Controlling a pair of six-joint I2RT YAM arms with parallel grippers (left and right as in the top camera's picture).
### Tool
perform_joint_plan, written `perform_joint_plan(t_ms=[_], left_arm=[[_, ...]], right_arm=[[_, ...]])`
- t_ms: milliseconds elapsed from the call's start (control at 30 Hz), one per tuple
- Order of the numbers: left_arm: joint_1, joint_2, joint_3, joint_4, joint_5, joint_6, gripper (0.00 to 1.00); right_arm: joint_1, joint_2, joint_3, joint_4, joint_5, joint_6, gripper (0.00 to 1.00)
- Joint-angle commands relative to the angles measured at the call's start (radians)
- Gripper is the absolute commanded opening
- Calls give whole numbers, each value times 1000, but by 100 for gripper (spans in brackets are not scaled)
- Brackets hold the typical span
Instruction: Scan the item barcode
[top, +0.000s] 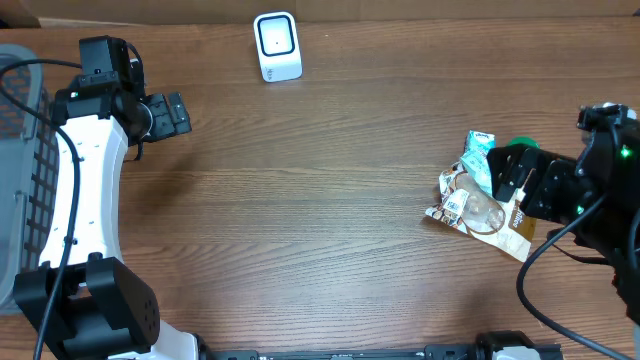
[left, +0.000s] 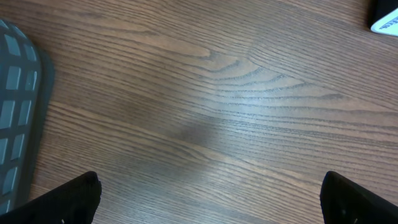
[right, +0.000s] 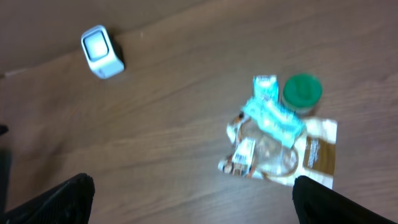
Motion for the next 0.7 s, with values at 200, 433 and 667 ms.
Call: perform_joint_plan(t_ms=[200, 433, 667], left_arm=[[0, 2, 14, -3, -2, 23, 100], [0, 2, 14, -3, -2, 23, 99], [0, 2, 14, -3, -2, 22, 100]], right_arm=[[5, -209, -308, 322, 50, -68, 100], [9, -401, -654, 649, 51, -83, 100], [58, -595, -985, 982, 51, -101, 100]])
